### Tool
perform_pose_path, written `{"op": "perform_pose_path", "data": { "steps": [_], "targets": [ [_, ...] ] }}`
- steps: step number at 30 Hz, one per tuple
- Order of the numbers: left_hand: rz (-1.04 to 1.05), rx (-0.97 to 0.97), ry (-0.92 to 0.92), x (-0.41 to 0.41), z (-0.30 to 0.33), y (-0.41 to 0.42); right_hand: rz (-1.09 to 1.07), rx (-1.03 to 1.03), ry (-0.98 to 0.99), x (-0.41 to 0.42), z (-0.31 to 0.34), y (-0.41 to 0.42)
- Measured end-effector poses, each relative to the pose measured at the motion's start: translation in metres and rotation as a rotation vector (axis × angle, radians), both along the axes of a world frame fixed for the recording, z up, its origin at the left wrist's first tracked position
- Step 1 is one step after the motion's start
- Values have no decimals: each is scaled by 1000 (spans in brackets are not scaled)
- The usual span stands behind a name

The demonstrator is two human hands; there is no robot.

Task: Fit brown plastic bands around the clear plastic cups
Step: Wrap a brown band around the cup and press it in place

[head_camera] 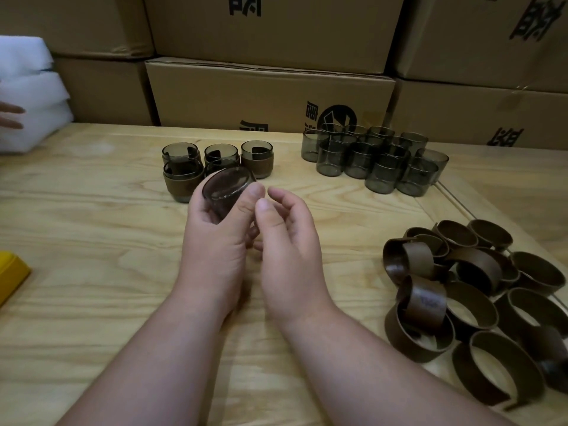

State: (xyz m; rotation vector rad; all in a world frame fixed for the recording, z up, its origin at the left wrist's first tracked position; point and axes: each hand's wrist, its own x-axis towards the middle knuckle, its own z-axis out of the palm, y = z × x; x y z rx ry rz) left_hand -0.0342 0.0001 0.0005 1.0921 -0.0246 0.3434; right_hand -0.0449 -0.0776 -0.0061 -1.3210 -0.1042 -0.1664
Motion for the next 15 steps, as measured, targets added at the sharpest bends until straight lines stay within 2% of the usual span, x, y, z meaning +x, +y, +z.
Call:
{"op": "perform_pose_path", "data": {
  "steps": [15],
  "targets": [
    [-22,204,-29,1,-3,-4,-40,-93,-9,4,-3,0]
  ]
}}
